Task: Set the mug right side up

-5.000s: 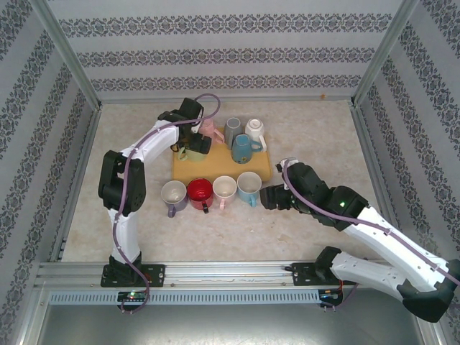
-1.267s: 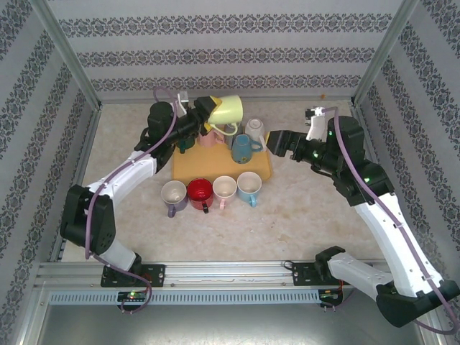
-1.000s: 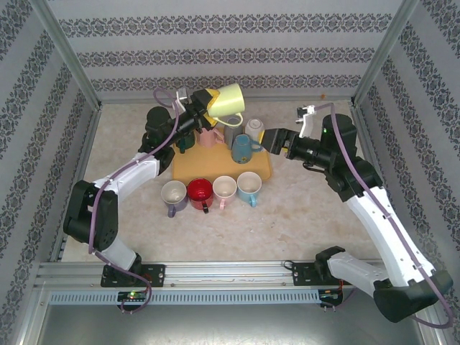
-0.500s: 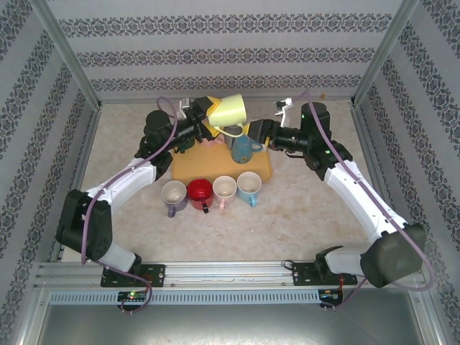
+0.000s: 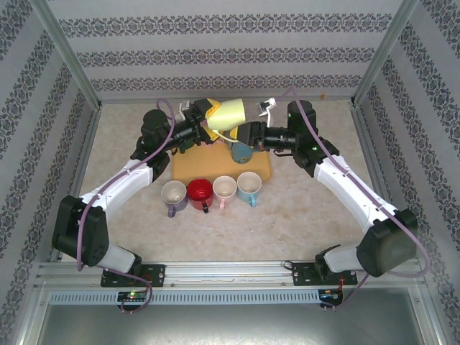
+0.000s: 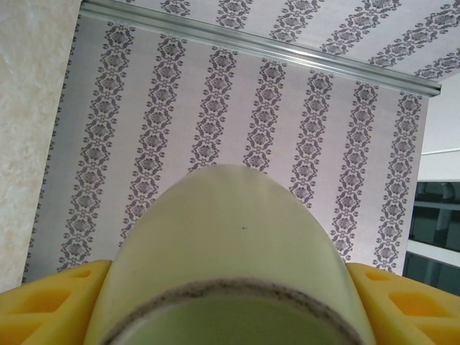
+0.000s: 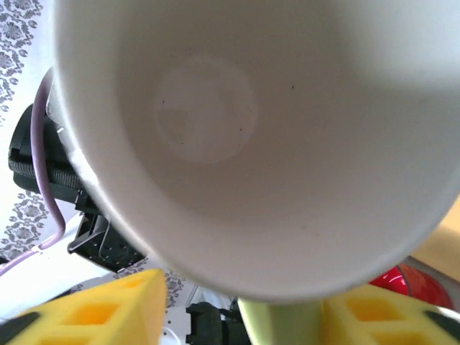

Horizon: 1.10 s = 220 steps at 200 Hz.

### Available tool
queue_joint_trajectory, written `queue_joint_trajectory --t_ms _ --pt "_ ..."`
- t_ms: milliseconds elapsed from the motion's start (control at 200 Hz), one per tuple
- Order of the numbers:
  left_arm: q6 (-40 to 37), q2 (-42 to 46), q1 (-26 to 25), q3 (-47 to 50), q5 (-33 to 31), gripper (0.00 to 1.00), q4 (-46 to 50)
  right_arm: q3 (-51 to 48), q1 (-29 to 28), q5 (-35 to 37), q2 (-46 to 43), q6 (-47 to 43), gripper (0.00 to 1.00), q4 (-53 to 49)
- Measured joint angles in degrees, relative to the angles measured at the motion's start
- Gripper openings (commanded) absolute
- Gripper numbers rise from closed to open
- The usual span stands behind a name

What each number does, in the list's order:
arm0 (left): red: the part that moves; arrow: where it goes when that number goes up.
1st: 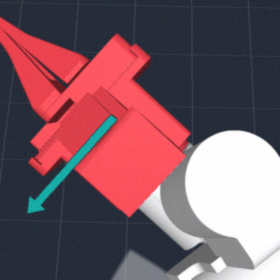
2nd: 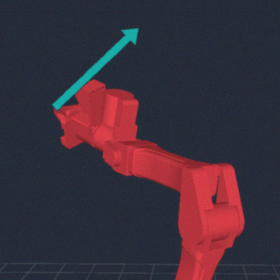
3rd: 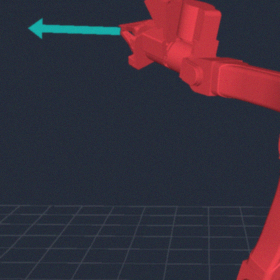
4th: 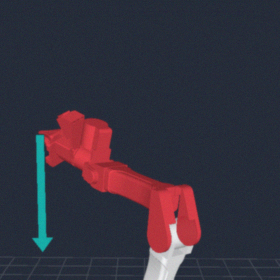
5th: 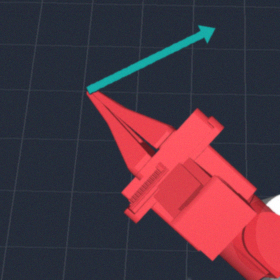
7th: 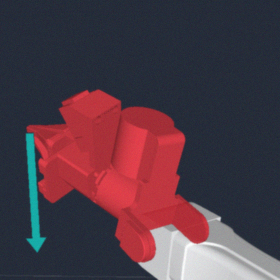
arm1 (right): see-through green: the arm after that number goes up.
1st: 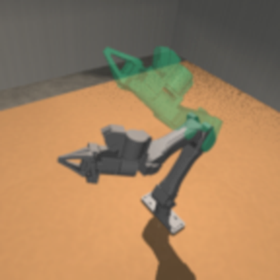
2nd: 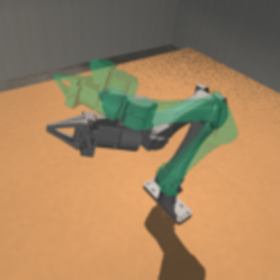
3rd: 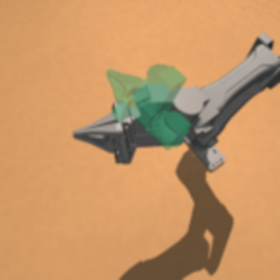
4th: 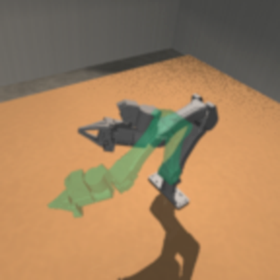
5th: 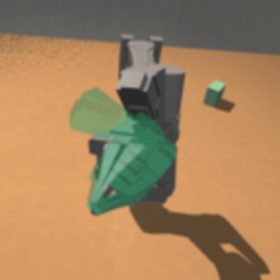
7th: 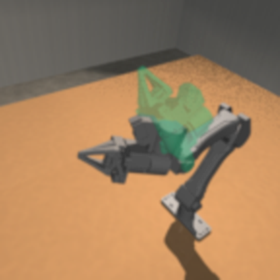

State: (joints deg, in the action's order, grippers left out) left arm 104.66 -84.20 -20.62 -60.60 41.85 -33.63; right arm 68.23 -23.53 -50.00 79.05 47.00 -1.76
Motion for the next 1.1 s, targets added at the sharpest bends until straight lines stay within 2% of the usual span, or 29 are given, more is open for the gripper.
queue_joint_trajectory --t_ms 235,355,505,540,555,724,889,999,1099 --pt "0.87 0.37 0.02 -0.35 0.50 0.52 -0.26 -0.17 0.15 0.33 0.50 1.79 0.13 0.85" --pt "1.46 0.37 0.11 -0.39 0.59 0.62 -0.46 -0.22 0.13 0.00 0.52 2.62 0.02 1.66" --pt "1.42 0.37 0.11 -0.39 0.59 0.82 -1.05 -0.26 0.13 0.00 0.39 2.62 0.01 2.05" --pt "1.16 0.37 0.11 -0.42 0.61 0.98 -1.09 -0.26 0.09 0.09 0.20 2.60 0.01 1.99" --pt "1.25 0.37 0.09 -0.44 0.83 1.00 -1.11 -0.26 -0.02 0.20 0.11 2.64 0.01 1.99" --pt "-0.59 0.46 0.00 -0.90 2.38 1.00 -1.70 -0.26 -0.37 2.84 -3.10 1.97 0.01 -1.57" --pt "-4.39 1.75 0.24 -0.94 3.21 1.00 1.25 0.15 -0.35 8.87 -9.97 -3.45 0.00 -10.71" --pt "-9.94 3.85 1.07 -1.66 3.61 1.00 8.48 3.15 -0.83 15.91 -13.99 -10.23 0.00 -21.40" --pt "-18.23 5.81 1.62 -4.98 3.13 1.00 20.11 5.25 -1.81 24.09 -17.44 -16.94 0.00 -30.60"
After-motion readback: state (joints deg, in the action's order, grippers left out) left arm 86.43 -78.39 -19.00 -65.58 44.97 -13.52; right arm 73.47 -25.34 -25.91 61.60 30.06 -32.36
